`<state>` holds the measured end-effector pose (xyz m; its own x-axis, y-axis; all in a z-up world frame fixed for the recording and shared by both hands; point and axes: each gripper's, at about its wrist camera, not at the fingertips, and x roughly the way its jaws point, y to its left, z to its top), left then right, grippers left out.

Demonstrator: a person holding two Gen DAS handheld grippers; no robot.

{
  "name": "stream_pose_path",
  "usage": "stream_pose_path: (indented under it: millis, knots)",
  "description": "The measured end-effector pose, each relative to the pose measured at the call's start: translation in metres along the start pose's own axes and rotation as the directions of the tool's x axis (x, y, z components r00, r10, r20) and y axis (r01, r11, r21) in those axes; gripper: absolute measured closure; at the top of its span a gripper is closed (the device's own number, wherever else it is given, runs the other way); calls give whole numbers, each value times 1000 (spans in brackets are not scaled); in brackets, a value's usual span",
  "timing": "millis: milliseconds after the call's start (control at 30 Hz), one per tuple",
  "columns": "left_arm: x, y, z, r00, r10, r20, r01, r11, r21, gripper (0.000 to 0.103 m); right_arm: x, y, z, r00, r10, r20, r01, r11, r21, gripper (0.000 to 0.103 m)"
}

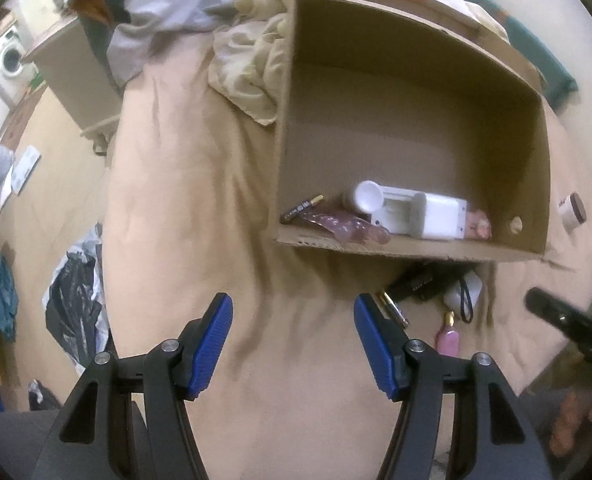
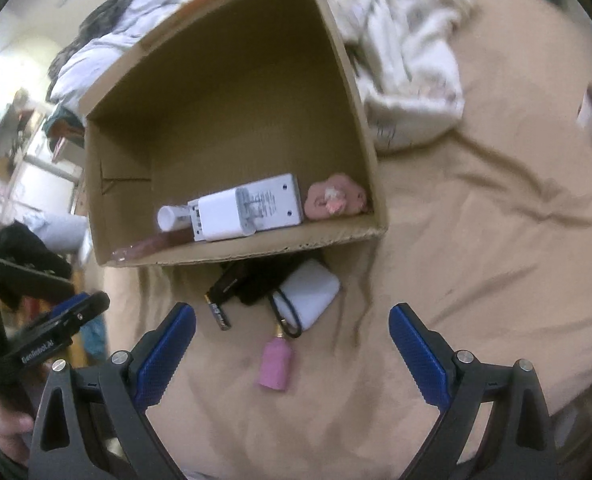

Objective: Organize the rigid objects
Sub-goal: 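Withdraw both grippers from the box toward the items on the sheet, then grasp the white earbud case with the right gripper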

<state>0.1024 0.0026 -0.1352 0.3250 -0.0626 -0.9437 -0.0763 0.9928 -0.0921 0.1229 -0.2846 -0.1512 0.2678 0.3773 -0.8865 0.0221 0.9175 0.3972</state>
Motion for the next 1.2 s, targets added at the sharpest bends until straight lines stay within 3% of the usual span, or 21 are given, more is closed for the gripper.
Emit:
stream_pose_path:
  millis: [167,300,467,533,567,667,700,967,1067,1200]
  knots:
    - [-5,8,2,999,-45,-9,45,998,-40,43,27,2,5,997,-6,-73,8,999,34,0]
    - [-9,11,2,997,-72,-10,72,996,-52,43,54,18,11,983,-122,-138,110,990,-89,0]
    - [-4,9,0,997,-71,-38,69,997,-39,43,88,40,7,941,-299,-157,245,925,-292,0]
    - [-2,7,0,997,-69,-47,68,997,-31,43,95,43,5,927,-345,-144,286,903,-321,8]
    - [-1,5,0,996,-71,-48,69,997,-26,43,99,43,4,923,-354,-148,294,900,-322,23]
    - [-2,1,-1,996,-73,-44,72,997,-7,43,102,45,0,920,-368,-136,305,889,-342,29]
    - [-3,-2,-1,997,-68,-41,68,998,4,43,100,47,-2,923,-364,-128,300,885,-355,37]
    - [-2,-2,0,997,-66,-40,66,998,6,43,75,52,-16,930,-349,-115,282,878,-386,38]
    - [-1,-2,1,998,-54,-37,54,998,7,43,61,57,-25,916,-370,-157,278,866,-416,56]
    - [-1,-4,1,997,-59,-40,60,998,8,43,28,65,-43,925,-355,-136,256,846,-468,58]
